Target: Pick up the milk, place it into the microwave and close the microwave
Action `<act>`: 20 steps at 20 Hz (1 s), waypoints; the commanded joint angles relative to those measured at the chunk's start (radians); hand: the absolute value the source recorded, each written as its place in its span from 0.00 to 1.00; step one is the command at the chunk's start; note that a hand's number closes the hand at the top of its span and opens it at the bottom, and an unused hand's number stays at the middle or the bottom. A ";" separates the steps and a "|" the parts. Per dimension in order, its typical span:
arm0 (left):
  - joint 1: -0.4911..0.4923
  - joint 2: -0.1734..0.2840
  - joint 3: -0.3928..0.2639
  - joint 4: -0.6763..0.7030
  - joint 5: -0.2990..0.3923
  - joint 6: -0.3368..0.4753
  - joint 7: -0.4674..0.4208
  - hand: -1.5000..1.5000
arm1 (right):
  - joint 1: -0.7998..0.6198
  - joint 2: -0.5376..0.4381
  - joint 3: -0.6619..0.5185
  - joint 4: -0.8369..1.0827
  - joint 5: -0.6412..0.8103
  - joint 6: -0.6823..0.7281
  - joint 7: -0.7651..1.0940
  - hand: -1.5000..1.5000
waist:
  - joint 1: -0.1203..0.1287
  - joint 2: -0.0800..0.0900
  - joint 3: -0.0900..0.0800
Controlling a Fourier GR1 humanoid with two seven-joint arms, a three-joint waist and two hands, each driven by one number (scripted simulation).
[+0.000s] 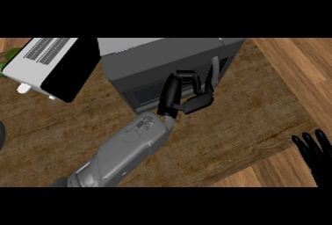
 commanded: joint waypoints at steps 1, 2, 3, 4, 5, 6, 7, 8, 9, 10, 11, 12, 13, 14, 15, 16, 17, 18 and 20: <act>-0.074 -0.001 0.036 0.079 0.024 -0.024 -0.021 1.00 | 0.002 -0.018 -0.001 -0.022 -0.024 0.033 -0.001 0.00 | -0.009 0.015 0.000; -0.074 -0.001 0.033 0.079 0.030 -0.021 -0.024 1.00 | 0.003 -0.020 -0.005 -0.028 -0.033 0.034 0.001 0.00 | -0.018 0.016 0.000; -0.076 -0.001 0.029 0.085 0.032 -0.026 -0.027 1.00 | 0.007 -0.023 -0.010 -0.032 -0.042 0.035 0.002 0.00 | -0.017 0.014 0.001; -0.084 -0.001 0.033 0.085 0.038 -0.026 -0.027 1.00 | 0.010 -0.025 -0.010 -0.035 -0.044 0.035 0.005 0.00 | -0.022 0.014 0.001; -0.074 -0.001 0.030 0.083 0.045 -0.013 -0.037 1.00 | 0.001 -0.036 -0.023 -0.048 -0.043 0.038 0.001 0.00 | -0.031 0.014 0.000; -0.073 -0.001 0.027 0.091 0.045 -0.011 -0.042 1.00 | -0.001 -0.039 -0.031 -0.057 -0.046 0.034 0.001 0.00 | -0.029 0.012 0.001; -0.077 -0.001 0.034 0.089 0.052 -0.014 -0.049 1.00 | 0.003 -0.045 -0.033 -0.051 -0.053 0.040 0.004 0.00 | -0.027 0.015 0.001; -0.073 -0.001 0.030 0.096 0.052 -0.014 -0.058 1.00 | 0.005 -0.045 -0.033 -0.064 -0.054 0.041 0.003 0.00 | -0.025 0.012 0.001; -0.073 -0.001 0.028 0.092 0.062 -0.013 -0.057 1.00 | 0.000 -0.053 -0.040 -0.064 -0.054 0.039 0.008 0.00 | -0.034 0.018 0.001; -0.074 -0.001 0.030 0.098 0.058 -0.009 -0.070 1.00 | 0.013 -0.052 -0.033 -0.077 -0.066 0.046 0.011 0.00 | -0.033 0.013 0.001; -0.080 -0.001 0.036 0.099 0.066 -0.013 -0.066 1.00 | 0.015 -0.054 -0.039 -0.068 -0.064 0.039 0.015 0.00 | -0.033 0.018 0.002; -0.084 -0.001 0.033 0.096 0.071 -0.009 -0.069 1.00 | 0.020 -0.053 -0.033 -0.073 -0.074 0.045 0.018 0.00 | -0.036 0.017 0.002; -0.088 -0.001 0.033 0.092 0.074 -0.009 -0.069 1.00 | 0.022 -0.054 -0.028 -0.078 -0.098 0.055 0.023 0.00 | -0.038 0.018 0.003; -0.079 0.000 0.026 0.101 0.070 0.000 -0.078 1.00 | 0.022 -0.058 -0.027 -0.088 -0.113 0.063 0.025 0.00 | -0.035 0.018 0.003; -0.087 0.000 0.025 0.097 0.076 0.000 -0.078 1.00 | 0.023 -0.059 -0.029 -0.083 -0.116 0.065 0.027 0.00 | -0.037 0.019 0.004; -0.083 0.000 0.029 0.104 0.078 -0.001 -0.082 1.00 | 0.035 -0.052 -0.026 -0.088 -0.127 0.059 0.031 0.00 | -0.038 0.020 0.003; -0.078 0.000 0.019 0.100 0.078 0.005 -0.093 1.00 | 0.029 -0.062 -0.030 -0.095 -0.133 0.065 0.034 0.00 | -0.042 0.021 0.003; -0.080 0.000 0.024 0.106 0.086 0.001 -0.088 1.00 | 0.042 -0.063 -0.031 -0.089 -0.133 0.067 0.035 0.00 | -0.042 0.020 0.004; -0.085 -0.001 0.026 0.103 0.095 0.003 -0.097 1.00 | 0.040 -0.066 -0.030 -0.090 -0.149 0.072 0.042 0.00 | -0.037 0.023 0.004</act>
